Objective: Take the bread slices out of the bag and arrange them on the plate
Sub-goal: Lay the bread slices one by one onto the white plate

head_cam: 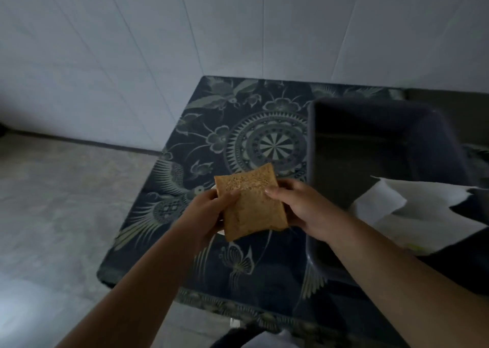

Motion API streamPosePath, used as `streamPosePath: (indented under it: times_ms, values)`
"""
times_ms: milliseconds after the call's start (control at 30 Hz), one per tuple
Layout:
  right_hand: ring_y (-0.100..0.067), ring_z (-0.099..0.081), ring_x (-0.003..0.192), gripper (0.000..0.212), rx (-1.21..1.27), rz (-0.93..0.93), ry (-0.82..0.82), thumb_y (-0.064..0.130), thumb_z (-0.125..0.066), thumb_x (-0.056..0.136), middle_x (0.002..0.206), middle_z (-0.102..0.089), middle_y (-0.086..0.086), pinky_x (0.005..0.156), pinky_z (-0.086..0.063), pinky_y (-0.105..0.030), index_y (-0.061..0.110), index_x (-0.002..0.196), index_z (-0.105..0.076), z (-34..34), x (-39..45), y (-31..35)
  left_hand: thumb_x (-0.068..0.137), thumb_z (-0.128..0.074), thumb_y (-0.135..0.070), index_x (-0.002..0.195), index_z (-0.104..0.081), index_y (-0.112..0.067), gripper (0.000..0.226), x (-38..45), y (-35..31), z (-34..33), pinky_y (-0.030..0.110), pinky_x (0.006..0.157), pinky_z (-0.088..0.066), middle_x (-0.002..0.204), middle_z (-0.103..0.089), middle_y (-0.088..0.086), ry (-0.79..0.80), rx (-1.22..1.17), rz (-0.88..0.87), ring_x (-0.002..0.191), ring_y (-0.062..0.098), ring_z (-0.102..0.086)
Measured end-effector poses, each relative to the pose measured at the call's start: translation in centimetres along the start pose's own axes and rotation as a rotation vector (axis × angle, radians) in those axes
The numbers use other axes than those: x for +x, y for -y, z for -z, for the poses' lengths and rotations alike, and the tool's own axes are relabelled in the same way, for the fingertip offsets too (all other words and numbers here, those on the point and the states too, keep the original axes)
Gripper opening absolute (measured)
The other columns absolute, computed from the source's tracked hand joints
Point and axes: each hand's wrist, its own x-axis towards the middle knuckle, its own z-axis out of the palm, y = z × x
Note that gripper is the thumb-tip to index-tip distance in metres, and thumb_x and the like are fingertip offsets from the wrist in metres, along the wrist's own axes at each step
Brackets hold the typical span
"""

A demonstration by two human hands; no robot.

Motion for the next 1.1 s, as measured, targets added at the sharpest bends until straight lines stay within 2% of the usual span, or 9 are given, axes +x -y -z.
streamPosePath:
  times_ms: [133, 267, 300, 367, 433, 567, 767, 933, 1100]
  values:
    - [-0.027, -0.071, 0.095, 0.030, 0.040, -0.018, -0.031, 0.029, -0.070, 0.089, 0.108, -0.072, -0.007, 0.082, -0.059, -0.046, 0.020, 0.116, -0.061, -2.0, 1.6, -1.6, 0.086, -0.072, -0.026, 0.116, -0.067, -0.014, 0.032, 1.1, 0.7, 2.5, 0.054, 0.088, -0.057, 0.114, -0.074, 0.013, -0.013, 0.031, 0.011, 0.102, 0.031, -0.071]
    - [-0.021, -0.074, 0.088, 0.015, 0.096, -0.030, -0.068, 0.026, -0.069, 0.089, 0.096, -0.077, -0.001, 0.070, -0.060, -0.040, 0.023, 0.104, -0.067, -3.3, 3.5, -3.0, 0.093, -0.064, -0.023, 0.125, -0.063, -0.008, 0.035, 3.7, 0.8, 4.8, 0.059, 0.095, -0.052, 0.122, -0.069, 0.017, 0.005, -0.009, 0.063, 0.110, 0.037, -0.067]
    - [-0.022, -0.074, 0.088, 0.014, 0.107, -0.033, -0.085, 0.026, -0.068, 0.090, 0.096, -0.077, -0.002, 0.068, -0.059, -0.039, 0.023, 0.104, -0.068, -3.7, 4.0, -3.3, 0.094, -0.062, -0.023, 0.125, -0.063, -0.007, 0.035, 4.5, 0.8, 5.5, 0.057, 0.092, -0.054, 0.122, -0.069, 0.016, 0.011, -0.007, 0.075, 0.109, 0.037, -0.067]
    - [-0.022, -0.072, 0.092, 0.012, 0.131, -0.039, -0.125, 0.023, -0.066, 0.091, 0.100, -0.076, -0.002, 0.067, -0.059, -0.038, 0.024, 0.103, -0.068, -4.6, 5.1, -4.1, 0.094, -0.061, -0.024, 0.119, -0.066, -0.007, 0.030, 5.9, 0.9, 6.8, 0.049, 0.076, -0.061, 0.113, -0.073, 0.013, 0.021, 0.010, 0.091, 0.099, 0.034, -0.072]
    - [-0.024, -0.070, 0.098, 0.012, 0.165, -0.047, -0.159, 0.022, -0.065, 0.092, 0.105, -0.074, -0.004, 0.075, -0.059, -0.042, 0.025, 0.103, -0.068, -5.4, 6.4, -4.9, 0.095, -0.061, -0.023, 0.110, -0.070, -0.010, 0.022, 7.3, 1.2, 8.0, 0.040, 0.062, -0.060, 0.099, -0.077, 0.006, 0.042, 0.045, 0.104, 0.087, 0.027, -0.075]
    - [-0.027, -0.067, 0.104, 0.017, 0.198, -0.079, -0.259, 0.019, -0.064, 0.092, 0.115, -0.070, -0.009, 0.091, -0.054, -0.052, 0.022, 0.109, -0.065, -7.0, 8.7, -6.4, 0.095, -0.062, -0.025, 0.100, -0.074, -0.023, 0.014, 10.3, 1.6, 9.8, 0.044, 0.083, -0.059, 0.101, -0.079, 0.000, 0.087, 0.165, 0.096, 0.100, 0.024, -0.072]
    - [-0.027, -0.064, 0.109, 0.039, 0.280, -0.079, -0.415, 0.014, -0.065, 0.092, 0.124, -0.064, -0.009, 0.094, -0.051, -0.055, 0.016, 0.130, -0.055, -7.6, 11.1, -8.1, 0.090, -0.063, -0.037, 0.103, -0.070, -0.036, 0.014, 13.1, 1.9, 10.1, 0.050, 0.096, -0.053, 0.109, -0.075, -0.002, 0.108, 0.354, 0.072, 0.106, 0.019, -0.069]
    - [-0.025, -0.061, 0.112, 0.036, 0.185, -0.026, -0.516, 0.013, -0.066, 0.090, 0.125, -0.061, -0.009, 0.097, -0.050, -0.052, 0.019, 0.124, -0.053, -7.0, 13.3, -8.4, 0.089, -0.059, -0.041, 0.128, -0.061, -0.021, 0.043, 14.4, 2.1, 9.3, 0.053, 0.096, -0.053, 0.114, -0.070, -0.002, 0.061, 0.445, 0.029, 0.107, 0.019, -0.065]
    - [-0.022, -0.063, 0.108, 0.039, 0.067, -0.048, -0.473, 0.020, -0.066, 0.090, 0.121, -0.064, -0.005, 0.091, -0.054, -0.046, 0.019, 0.127, -0.055, -6.1, 14.7, -8.3, 0.087, -0.058, -0.043, 0.130, -0.059, -0.020, 0.049, 15.2, 2.8, 9.3, 0.054, 0.099, -0.049, 0.122, -0.067, 0.002, 0.026, 0.360, 0.095, 0.114, 0.023, -0.062]
